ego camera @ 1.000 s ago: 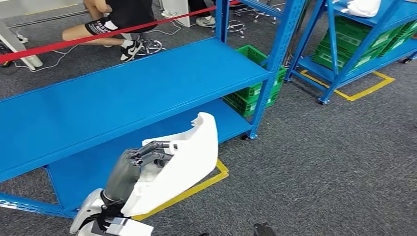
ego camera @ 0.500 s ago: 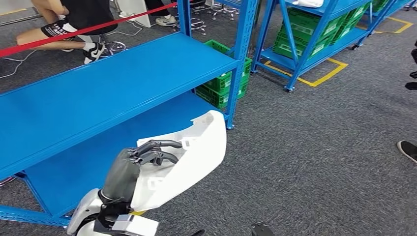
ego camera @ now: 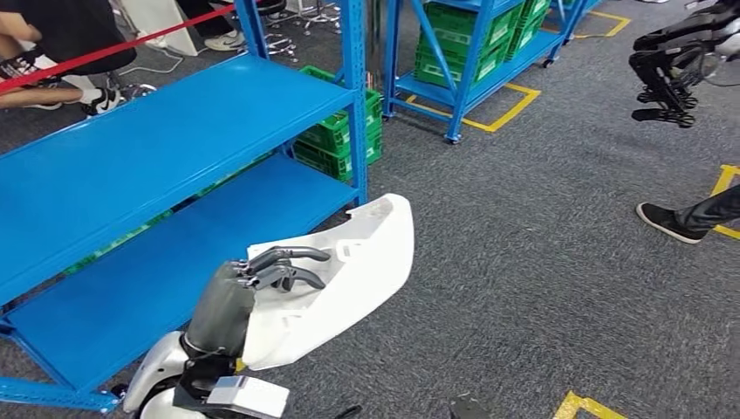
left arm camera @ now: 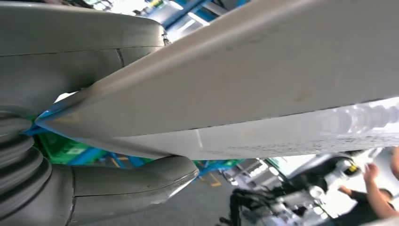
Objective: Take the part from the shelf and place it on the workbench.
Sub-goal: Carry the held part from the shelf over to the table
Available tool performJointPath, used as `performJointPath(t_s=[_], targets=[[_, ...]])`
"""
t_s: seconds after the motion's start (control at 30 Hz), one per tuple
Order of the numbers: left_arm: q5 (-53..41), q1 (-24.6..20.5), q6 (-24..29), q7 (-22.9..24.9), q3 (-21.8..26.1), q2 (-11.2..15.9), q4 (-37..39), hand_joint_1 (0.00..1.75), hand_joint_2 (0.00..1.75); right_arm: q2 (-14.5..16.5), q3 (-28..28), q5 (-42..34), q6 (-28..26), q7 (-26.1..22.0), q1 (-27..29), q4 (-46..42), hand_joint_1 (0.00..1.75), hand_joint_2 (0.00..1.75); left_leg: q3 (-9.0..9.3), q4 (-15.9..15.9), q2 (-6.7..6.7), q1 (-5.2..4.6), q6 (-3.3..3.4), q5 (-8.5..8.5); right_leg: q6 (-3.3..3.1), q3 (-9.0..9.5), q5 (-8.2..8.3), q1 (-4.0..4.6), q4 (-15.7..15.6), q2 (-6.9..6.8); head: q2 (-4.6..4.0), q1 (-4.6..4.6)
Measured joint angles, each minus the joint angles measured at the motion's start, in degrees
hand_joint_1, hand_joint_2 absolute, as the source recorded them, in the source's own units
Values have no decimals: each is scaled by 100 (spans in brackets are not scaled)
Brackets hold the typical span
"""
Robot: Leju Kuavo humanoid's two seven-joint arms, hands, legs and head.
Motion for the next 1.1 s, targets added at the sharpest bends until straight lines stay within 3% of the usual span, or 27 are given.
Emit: performJointPath(t_s=[0.03,0.1,0.13,0.17,0.2,0.23,0.3,0.33,0.4,0.43,0.5,0.57,0.63,0.7,0.73,0.77,0.83,0.9,0.93,1.0,1.07,1.1], targets=[[-5,2,-1,0,2,3,1,175,175,1,3,-4,1,4,2,-4,0,0,-38,86,-127,15,-40,-151,-51,-61,79,-8,-16,57,1,-4],[-10,6,-2,0,8,9,1,175,175,3,11,-6,5,8,1,-16,0,0,-156,561,-463,36,-104,-726,-119,-227,257,-28,-25,181,0,-25],[-11,8,-2,0,12,11,1,175,175,3,14,-7,9,8,-1,-22,0,0,-225,910,-553,36,-117,-1009,-132,-325,342,-30,-19,247,0,-33],[-12,8,-2,0,14,12,1,175,175,3,16,-7,13,8,1,-25,0,0,-272,1246,-585,35,-122,-1165,-135,-439,427,-30,-7,313,0,-39],[-13,9,-3,-2,15,13,1,175,175,3,16,-7,16,8,3,-25,0,0,-272,1478,-594,34,-122,-1168,-133,-556,510,-30,9,377,0,-39],[-15,8,-3,-4,15,13,1,175,175,4,18,-8,17,8,6,-26,0,0,-206,1554,-597,36,-118,-1035,-126,-675,588,-32,29,436,0,-39],[-27,6,-10,-14,9,13,1,175,175,4,22,-12,17,8,7,-26,0,0,170,1201,-687,55,-111,-690,-91,-908,726,-46,87,563,-1,-39],[-45,5,-15,-21,3,13,1,175,175,4,27,-14,16,8,2,-30,0,0,462,805,-803,71,-106,-673,-64,-1013,779,-45,124,624,-1,-42],[-99,1,-27,-52,-13,16,1,175,175,4,44,-18,14,8,-2,-38,0,0,913,114,-996,89,-76,-860,-15,-1156,888,-42,189,733,0,-39],[-134,0,-31,-71,-25,18,2,175,175,3,53,-19,12,9,1,-42,0,0,1006,-58,-1012,78,-52,-946,10,-1197,947,-44,201,781,1,-38],[-197,-3,-39,-96,-59,22,6,175,175,-1,63,-16,20,11,11,-43,0,0,973,-74,-894,70,16,-916,63,-1252,1032,-55,202,832,0,-34],[-237,-9,-47,-105,-110,24,10,175,175,-4,63,-9,38,17,20,-43,0,0,925,-68,-748,76,88,-834,122,-1369,851,-51,424,621,-1,7],[-258,-11,-50,-109,-147,26,13,175,175,-3,65,-2,54,21,25,-43,0,0,859,-67,-599,68,124,-764,173,-1604,387,-64,1110,352,-1,47],[-273,-10,-50,-109,-157,28,18,175,175,-2,66,13,65,20,25,-43,0,0,774,-65,-437,63,127,-713,210,-1774,54,-101,1776,277,-1,50],[-289,-11,-50,-109,-161,29,20,175,175,-2,66,25,70,20,25,-44,0,0,737,-64,-359,63,115,-697,222,-1721,35,-121,1844,259,-1,51],[-308,-12,-50,-109,-170,30,22,175,175,-2,66,38,77,20,24,-45,0,0,713,-64,-291,66,99,-692,228,-1546,116,-138,1665,234,-1,50],[-351,-20,-49,-110,-200,33,22,175,175,-2,66,69,86,15,18,-49,0,0,702,-64,-175,66,50,-703,237,-987,315,-138,897,33,-1,52],[-380,-33,-46,-111,-234,50,24,175,175,-1,68,98,92,4,14,-53,0,0,711,-63,-89,48,-26,-734,170,-631,322,-99,357,-157,-1,52],[-396,-39,-46,-111,-251,61,26,175,175,0,69,107,97,-2,19,-54,0,0,719,-70,-46,43,-66,-746,118,-613,265,-70,286,-171,-1,50],[-431,-60,-48,-110,-286,78,33,175,175,1,69,124,106,-6,35,-60,0,0,774,-90,35,63,-149,-778,5,-597,243,-54,249,-53,1,50],[-458,-86,-45,-108,-311,93,38,175,175,3,68,135,108,-17,47,-75,0,0,728,122,-136,90,-205,-871,-83,-483,219,-60,193,73,-1,31],[-467,-90,-44,-107,-317,103,41,175,175,4,68,138,108,-22,52,-83,0,0,575,421,-295,100,-218,-964,-124,-411,198,-68,169,134,-1,10]])
